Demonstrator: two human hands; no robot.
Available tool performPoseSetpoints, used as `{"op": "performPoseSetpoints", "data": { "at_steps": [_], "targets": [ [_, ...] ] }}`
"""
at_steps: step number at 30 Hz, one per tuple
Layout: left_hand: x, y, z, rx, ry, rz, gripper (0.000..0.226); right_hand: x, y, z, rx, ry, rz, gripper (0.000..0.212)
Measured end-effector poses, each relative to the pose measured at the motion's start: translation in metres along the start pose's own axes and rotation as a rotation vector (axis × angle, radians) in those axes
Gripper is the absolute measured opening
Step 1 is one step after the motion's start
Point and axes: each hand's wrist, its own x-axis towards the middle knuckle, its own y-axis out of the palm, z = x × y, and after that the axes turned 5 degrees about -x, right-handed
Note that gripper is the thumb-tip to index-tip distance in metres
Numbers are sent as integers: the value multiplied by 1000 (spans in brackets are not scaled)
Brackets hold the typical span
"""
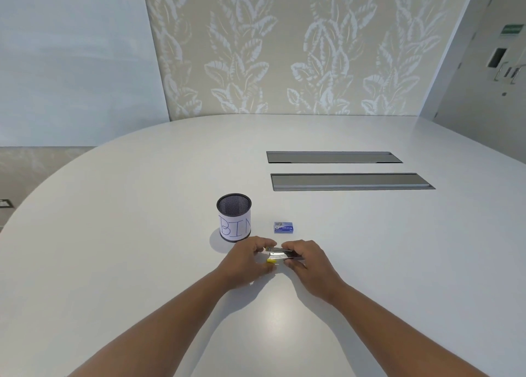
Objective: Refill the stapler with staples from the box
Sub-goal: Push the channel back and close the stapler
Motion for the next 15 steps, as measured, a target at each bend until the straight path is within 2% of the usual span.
{"op": "performPoseSetpoints", "data": {
  "at_steps": [11,15],
  "targets": [
    [0,-5,4,3,-61,34,61,1,1,0,-20,-106,22,19],
    [0,-5,4,8,-79,43,63,1,3,-1,-28,-94,43,21]
  ]
}}
